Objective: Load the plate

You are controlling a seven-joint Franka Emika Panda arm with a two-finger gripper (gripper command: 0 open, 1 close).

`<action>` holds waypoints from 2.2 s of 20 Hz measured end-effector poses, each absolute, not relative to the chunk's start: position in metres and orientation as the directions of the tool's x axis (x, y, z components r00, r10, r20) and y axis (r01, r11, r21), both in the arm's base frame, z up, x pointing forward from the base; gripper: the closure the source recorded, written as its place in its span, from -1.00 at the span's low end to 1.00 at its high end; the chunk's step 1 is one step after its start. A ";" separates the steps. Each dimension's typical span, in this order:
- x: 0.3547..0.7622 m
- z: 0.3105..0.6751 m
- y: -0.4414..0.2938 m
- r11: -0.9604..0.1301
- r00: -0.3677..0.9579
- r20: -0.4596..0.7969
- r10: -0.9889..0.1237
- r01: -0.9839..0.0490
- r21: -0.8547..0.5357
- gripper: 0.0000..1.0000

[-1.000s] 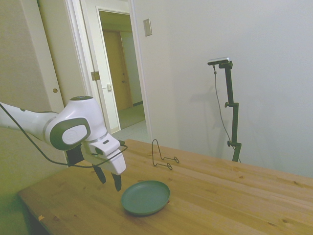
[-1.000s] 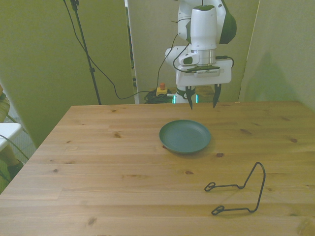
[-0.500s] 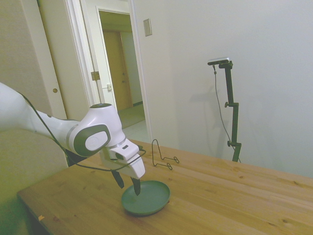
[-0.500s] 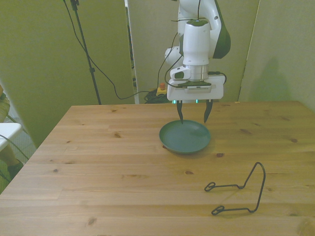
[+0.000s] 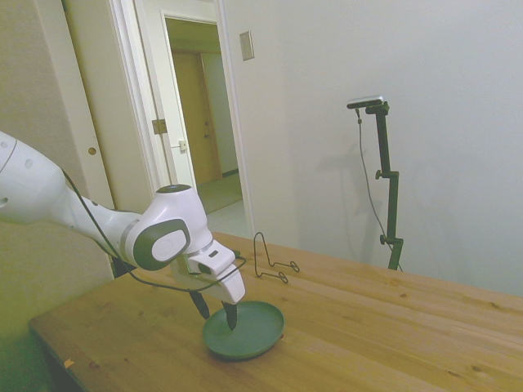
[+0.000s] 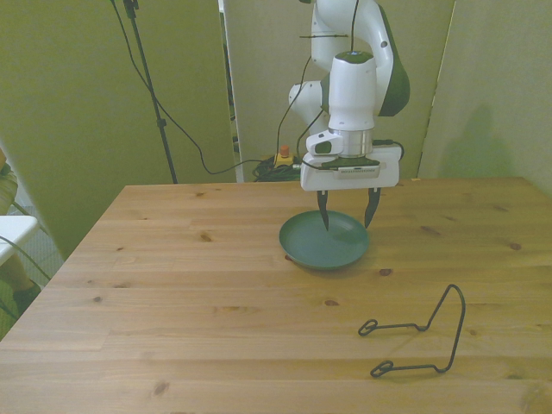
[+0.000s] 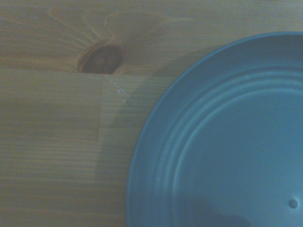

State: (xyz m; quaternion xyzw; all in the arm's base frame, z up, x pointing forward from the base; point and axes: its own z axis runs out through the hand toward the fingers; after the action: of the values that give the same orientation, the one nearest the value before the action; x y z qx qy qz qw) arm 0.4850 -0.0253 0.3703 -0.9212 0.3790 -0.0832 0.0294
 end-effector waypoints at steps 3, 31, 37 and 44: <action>0.489 0.369 -0.022 -0.715 0.703 0.131 -0.699 -0.689 -0.118 -1.00; 0.507 0.348 0.023 -0.794 0.785 0.276 -0.555 -0.598 0.105 1.00; 0.507 0.346 0.022 -0.790 0.783 0.272 -0.560 -0.603 0.107 1.00; 0.507 0.343 0.017 -0.784 0.778 0.268 -0.569 -0.611 0.110 1.00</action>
State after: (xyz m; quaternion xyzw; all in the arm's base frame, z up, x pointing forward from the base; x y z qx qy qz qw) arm 0.5070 0.0174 0.3430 -0.9379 0.3144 -0.1108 -0.0957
